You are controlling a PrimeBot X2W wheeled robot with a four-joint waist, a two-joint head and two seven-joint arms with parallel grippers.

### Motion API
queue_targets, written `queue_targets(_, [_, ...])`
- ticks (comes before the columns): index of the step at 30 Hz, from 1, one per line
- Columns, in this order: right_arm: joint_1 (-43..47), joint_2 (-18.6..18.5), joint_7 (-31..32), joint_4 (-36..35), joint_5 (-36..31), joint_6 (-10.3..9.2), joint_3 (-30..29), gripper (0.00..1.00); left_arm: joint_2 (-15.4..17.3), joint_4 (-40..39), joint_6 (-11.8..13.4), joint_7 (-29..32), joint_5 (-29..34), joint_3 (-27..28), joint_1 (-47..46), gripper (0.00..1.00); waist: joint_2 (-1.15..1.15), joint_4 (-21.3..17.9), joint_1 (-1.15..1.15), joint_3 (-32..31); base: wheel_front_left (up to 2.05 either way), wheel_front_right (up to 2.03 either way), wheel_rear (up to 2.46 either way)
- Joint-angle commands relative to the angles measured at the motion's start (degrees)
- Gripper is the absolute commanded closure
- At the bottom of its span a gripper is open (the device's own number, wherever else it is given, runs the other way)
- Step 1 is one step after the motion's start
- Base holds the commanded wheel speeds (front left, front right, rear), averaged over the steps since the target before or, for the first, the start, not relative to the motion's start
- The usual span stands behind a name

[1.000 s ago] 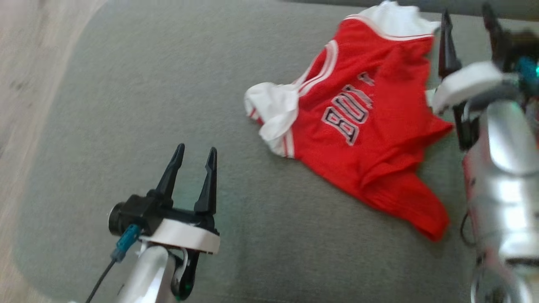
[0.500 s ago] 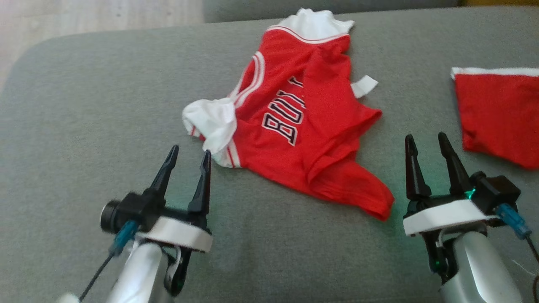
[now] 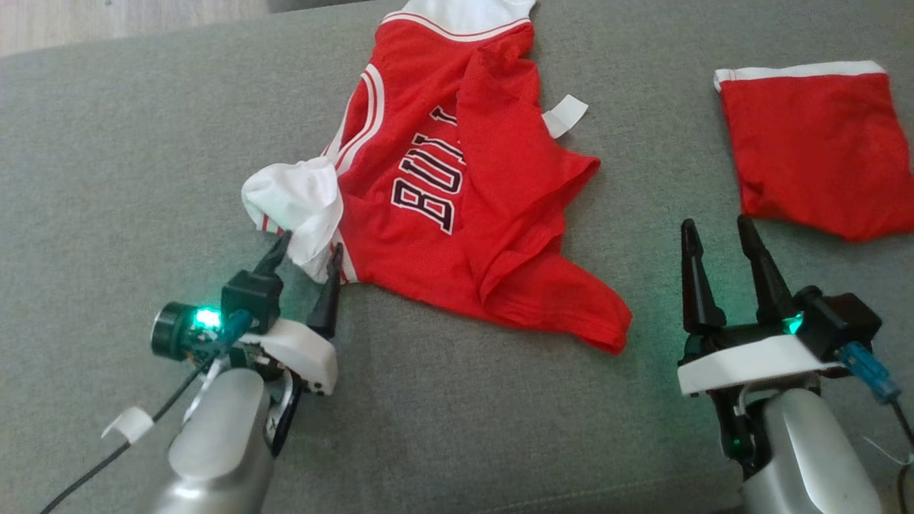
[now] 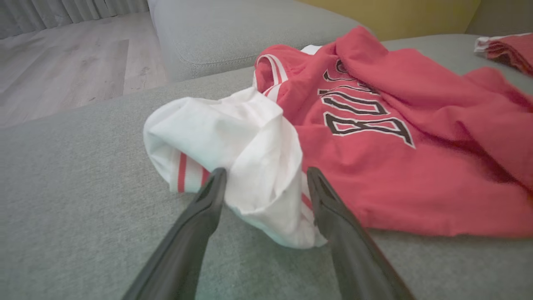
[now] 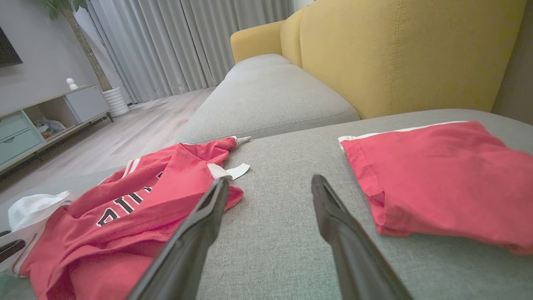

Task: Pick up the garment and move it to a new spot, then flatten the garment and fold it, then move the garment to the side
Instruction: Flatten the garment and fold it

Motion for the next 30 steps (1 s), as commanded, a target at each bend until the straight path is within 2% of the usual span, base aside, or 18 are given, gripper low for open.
queue_targets(1, [-1.0, 0.0, -0.5, -1.6, 0.6, -0.11, 1.7, 0.00, 1.4, -0.6, 0.8, -0.5, 0.6, 1.2, -2.6, 0.00, 0.00, -0.3, -0.01, 0.2, 0.00, 0.00, 0.00])
queue_targets(5, [-1.2, 0.0, -0.5, -1.4, 0.9, -0.11, 2.2, 0.00, 1.7, 2.6, 1.4, -0.8, 1.4, 0.6, -4.3, 0.00, 0.00, -0.9, -0.01, 0.4, 0.00, 0.00, 0.00])
queue_targets(6, [-1.3, 0.0, -0.5, -1.4, 0.9, -0.11, 2.2, 0.00, 1.7, 3.3, 1.4, -0.9, 1.3, 0.6, -4.6, 0.14, 0.00, -1.1, -0.01, 0.4, 0.00, 0.00, 0.00])
queue_targets(7, [-1.4, 0.0, -0.5, -1.3, 1.0, -0.11, 2.3, 0.00, 1.6, 3.9, 1.4, -1.2, 1.0, 0.7, -4.9, 0.64, 0.00, -1.2, -0.01, 0.4, 0.00, 0.00, 0.00])
queue_targets(8, [-1.4, 0.0, -0.5, -1.3, 1.0, -0.11, 2.4, 0.00, 1.5, 4.4, 1.3, -1.7, 0.6, 0.9, -5.1, 1.00, 0.00, -1.3, -0.01, 0.4, 0.00, 0.00, 0.00])
queue_targets(16, [-0.5, 0.0, -0.4, -0.5, 0.5, -0.11, 2.4, 0.00, 0.2, 5.1, 0.7, -5.1, -5.2, 5.3, -4.4, 1.00, 0.00, 0.6, -0.01, -1.5, 0.00, 0.00, 0.00])
queue_targets(25, [1.2, 0.0, 1.4, 0.6, -0.7, -0.11, 2.5, 0.00, -0.8, 4.0, 0.1, -6.2, -10.5, 9.7, 1.3, 1.00, 0.00, 6.2, -0.01, -5.7, 0.00, 0.00, 0.00])
queue_targets(30, [2.1, 0.0, 2.7, 0.8, -1.1, -0.11, 2.4, 0.00, -1.6, 3.0, -0.2, -6.3, -11.9, 10.4, 4.6, 1.00, 0.00, 9.3, -0.01, -7.3, 0.00, 0.00, 0.00])
